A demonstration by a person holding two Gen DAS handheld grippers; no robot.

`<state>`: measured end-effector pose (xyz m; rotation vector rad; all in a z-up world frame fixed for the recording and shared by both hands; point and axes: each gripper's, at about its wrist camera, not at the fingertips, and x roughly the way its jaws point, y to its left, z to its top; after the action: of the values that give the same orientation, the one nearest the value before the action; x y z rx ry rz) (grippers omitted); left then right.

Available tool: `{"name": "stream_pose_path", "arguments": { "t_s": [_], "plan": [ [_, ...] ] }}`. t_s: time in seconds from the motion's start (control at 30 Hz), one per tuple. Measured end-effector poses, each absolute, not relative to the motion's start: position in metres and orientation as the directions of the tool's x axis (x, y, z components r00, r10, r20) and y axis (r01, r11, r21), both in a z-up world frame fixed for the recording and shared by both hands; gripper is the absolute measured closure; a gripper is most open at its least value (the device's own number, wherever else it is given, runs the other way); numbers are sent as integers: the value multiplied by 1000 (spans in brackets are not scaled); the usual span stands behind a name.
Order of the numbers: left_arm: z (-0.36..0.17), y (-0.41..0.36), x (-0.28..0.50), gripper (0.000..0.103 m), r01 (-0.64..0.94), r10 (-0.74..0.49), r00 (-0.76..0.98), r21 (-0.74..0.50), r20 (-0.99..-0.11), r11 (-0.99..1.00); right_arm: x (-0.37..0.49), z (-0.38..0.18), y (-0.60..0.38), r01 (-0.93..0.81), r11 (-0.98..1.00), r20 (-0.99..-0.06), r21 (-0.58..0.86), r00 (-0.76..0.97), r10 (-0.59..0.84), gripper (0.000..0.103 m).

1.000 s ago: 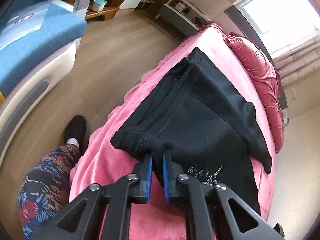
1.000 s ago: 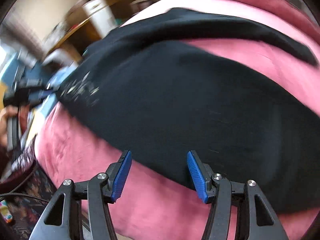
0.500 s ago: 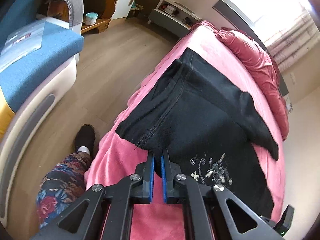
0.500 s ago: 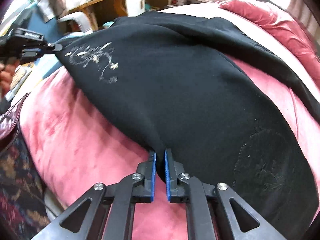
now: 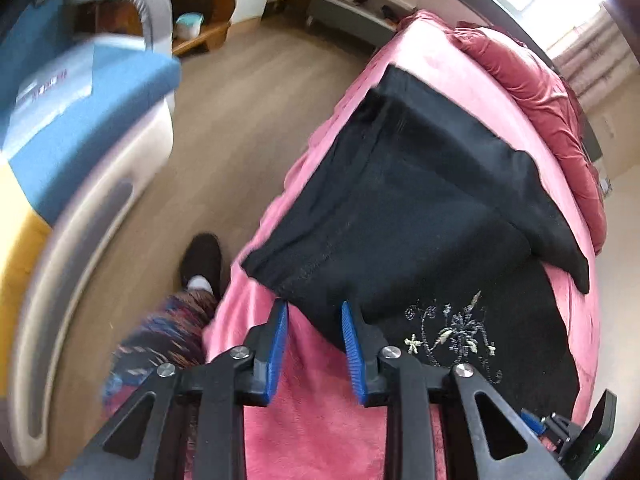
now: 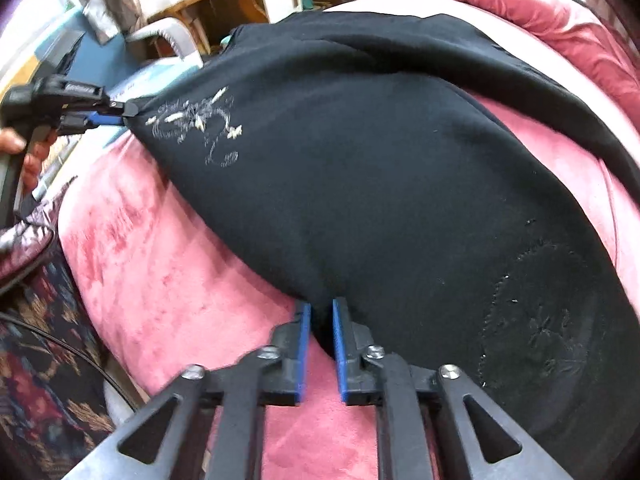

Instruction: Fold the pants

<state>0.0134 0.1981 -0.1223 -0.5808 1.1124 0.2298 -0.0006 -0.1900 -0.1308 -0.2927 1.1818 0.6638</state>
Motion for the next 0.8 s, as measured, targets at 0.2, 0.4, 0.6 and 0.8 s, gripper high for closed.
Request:
{"name": "stream_pose_path", "arguments": {
  "t_s": [0.2, 0.4, 0.6, 0.8],
  "plan": [
    [-81, 230, 32, 73, -447, -46, 533, -327, -845, 833, 10, -105, -210, -533, 821, -884, 206, 259, 390, 44],
    [-66, 238, 103, 71, -411, -51, 566, -335, -823, 848, 38, -86, -216, -429, 880, -859, 205, 353, 372, 41],
    [-69, 227, 181, 71, -361, -99, 544, -339, -833, 869, 62, -91, -210, -351, 920, -864, 175, 393, 314, 40],
    [-85, 221, 250, 71, -340, -140, 511, -349, -848, 873, 80, -104, -198, -343, 927, -873, 154, 392, 290, 40]
  ]
}}
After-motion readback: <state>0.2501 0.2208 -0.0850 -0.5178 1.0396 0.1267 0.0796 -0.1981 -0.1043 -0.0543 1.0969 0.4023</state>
